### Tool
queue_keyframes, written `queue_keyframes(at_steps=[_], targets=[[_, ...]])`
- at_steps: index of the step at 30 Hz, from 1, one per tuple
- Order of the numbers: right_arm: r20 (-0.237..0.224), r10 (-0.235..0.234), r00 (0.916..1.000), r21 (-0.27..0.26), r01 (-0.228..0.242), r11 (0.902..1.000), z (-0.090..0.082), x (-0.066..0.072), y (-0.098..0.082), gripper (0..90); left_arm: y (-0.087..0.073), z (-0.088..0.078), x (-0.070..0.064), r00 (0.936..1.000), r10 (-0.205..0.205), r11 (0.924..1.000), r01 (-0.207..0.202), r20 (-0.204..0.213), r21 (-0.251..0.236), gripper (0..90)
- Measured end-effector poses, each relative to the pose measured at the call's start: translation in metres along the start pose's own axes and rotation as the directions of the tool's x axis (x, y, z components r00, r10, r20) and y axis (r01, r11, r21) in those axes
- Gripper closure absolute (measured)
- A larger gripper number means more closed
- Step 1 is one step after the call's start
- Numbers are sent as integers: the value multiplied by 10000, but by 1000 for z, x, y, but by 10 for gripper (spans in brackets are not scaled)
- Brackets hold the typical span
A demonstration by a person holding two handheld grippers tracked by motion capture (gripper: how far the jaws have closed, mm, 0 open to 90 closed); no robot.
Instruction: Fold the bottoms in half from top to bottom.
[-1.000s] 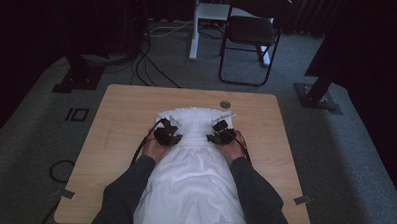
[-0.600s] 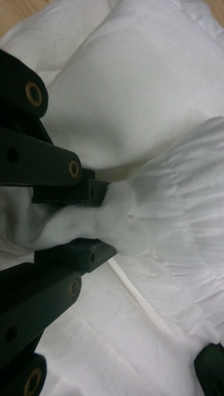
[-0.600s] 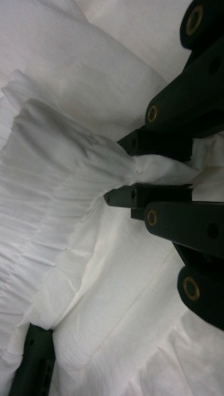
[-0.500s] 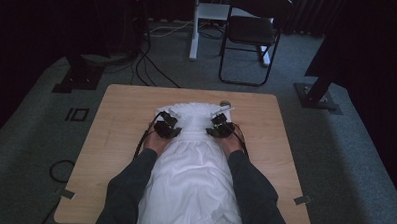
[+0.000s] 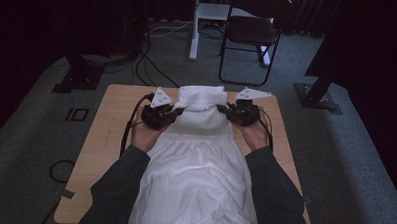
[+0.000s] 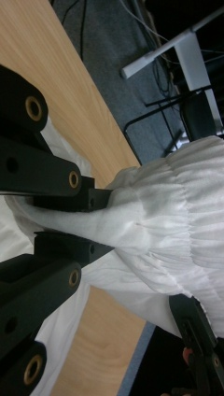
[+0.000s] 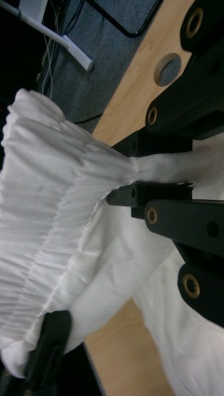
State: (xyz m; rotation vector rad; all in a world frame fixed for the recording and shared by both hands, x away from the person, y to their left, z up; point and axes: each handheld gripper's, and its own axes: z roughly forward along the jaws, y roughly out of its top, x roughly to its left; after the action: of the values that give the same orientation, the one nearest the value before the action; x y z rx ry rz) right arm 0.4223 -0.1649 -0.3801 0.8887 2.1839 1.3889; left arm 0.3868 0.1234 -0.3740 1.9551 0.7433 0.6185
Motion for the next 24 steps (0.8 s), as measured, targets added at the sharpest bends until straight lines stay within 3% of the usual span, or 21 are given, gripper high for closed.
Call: queue_keyframes(at_steps=[2, 3, 6, 9, 11, 13, 14, 15, 16, 17, 18, 20, 24], targets=[[-26, -88, 10000, 88, 89, 9999, -3, 3, -2, 808, -2, -2, -2, 9999, 130, 9999, -129, -43, 96, 821], [-74, -157, 9998, 141, 158, 9998, -4, 6, -5, 808, -14, -4, -7, 9998, 162, 9995, -164, 65, 288, 821], [-379, -317, 9988, 648, 341, 9973, -8, 22, -34, 808, -41, -3, -19, 9991, -24, 9974, -7, 419, 724, 819], [-679, -327, 9972, 1202, 407, 9919, -6, 34, -63, 808, -74, 1, -35, 9972, -172, 9890, 62, 732, 1479, 816], [-862, -366, 9956, 1797, 517, 9824, -2, 42, -85, 808, -97, 7, -45, 9932, -531, 9770, 301, 1041, 2110, 816], [-1068, -257, 9940, 2367, 505, 9703, 4, 49, -106, 808, -121, 15, -54, 9900, -649, 9581, 268, 1249, 2853, 816], [-1068, -257, 9940, 2367, 505, 9703, 4, 49, -106, 808, -121, 15, -54, 9900, -649, 9581, 268, 1249, 2853, 816], [-1170, -207, 9929, 2636, 511, 9633, 7, 52, -116, 808, -142, 26, -60, 9870, -798, 9351, 256, 1396, 3534, 816], [-1319, -53, 9912, 3174, 473, 9471, 15, 58, -134, 806, -151, 31, -62, 9882, -709, 9245, 139, 1360, 3808, 814], [-1383, 14, 9904, 3419, 464, 9386, 19, 60, -142, 804, -157, 35, -63, 9898, -619, 9173, 58, 1284, 3982, 813], [-1403, 70, 9901, 3652, 451, 9298, 24, 62, -149, 802, -161, 35, -63, 9899, -561, 9226, 15, 1302, 3856, 812], [-1192, 23, 9929, 3984, 458, 9161, 30, 64, -157, 798, -160, 36, -61, 9892, -639, 9228, 83, 1319, 3851, 813], [-1162, 265, 9929, 4049, 230, 9141, 35, 61, -159, 796, -158, 40, -61, 9931, -126, 9212, -338, 1166, 3877, 813]])
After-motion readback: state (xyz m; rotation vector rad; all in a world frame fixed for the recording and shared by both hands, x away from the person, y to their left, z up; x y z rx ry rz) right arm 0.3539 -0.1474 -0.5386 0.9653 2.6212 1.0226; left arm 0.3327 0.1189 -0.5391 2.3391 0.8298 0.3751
